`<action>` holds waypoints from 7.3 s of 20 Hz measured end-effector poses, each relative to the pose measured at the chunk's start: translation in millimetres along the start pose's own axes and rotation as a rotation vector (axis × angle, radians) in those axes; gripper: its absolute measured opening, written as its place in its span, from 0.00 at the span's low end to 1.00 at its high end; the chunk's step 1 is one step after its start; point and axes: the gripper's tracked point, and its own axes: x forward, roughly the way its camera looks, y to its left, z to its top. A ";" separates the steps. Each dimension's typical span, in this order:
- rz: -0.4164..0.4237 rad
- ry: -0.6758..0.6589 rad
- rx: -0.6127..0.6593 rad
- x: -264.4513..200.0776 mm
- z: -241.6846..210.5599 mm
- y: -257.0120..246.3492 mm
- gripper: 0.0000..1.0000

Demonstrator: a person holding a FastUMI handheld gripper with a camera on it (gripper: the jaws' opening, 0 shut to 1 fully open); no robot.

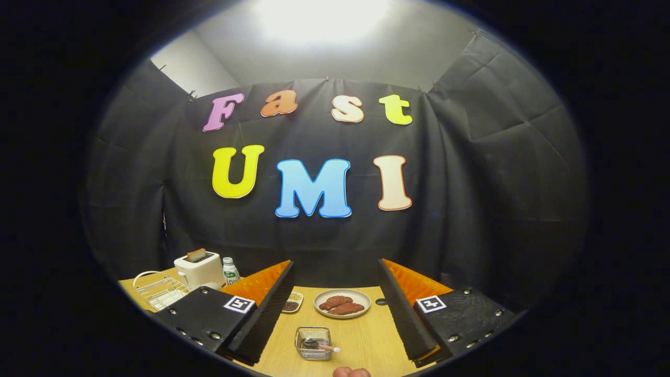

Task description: Take the plate from the dish rack, then take the spoon from the basket and place it into the plate.

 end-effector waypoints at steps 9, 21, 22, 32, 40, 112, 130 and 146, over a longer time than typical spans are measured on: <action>0.056 0.061 0.052 9.5 20.1 56.3 0.96; 0.207 0.508 0.141 9.3 -28.4 149.7 0.96; 0.223 0.559 0.163 8.7 -36.2 158.4 0.96; 0.299 0.847 0.210 20.5 -81.2 209.7 0.97; 0.344 0.958 0.143 42.9 -107.7 256.5 0.97; 0.221 0.946 0.630 -119.9 -268.1 50.6 0.29; 0.174 0.593 0.250 -90.1 -241.7 -56.7 0.62; 0.124 -0.077 0.088 -59.0 -40.6 -67.6 0.63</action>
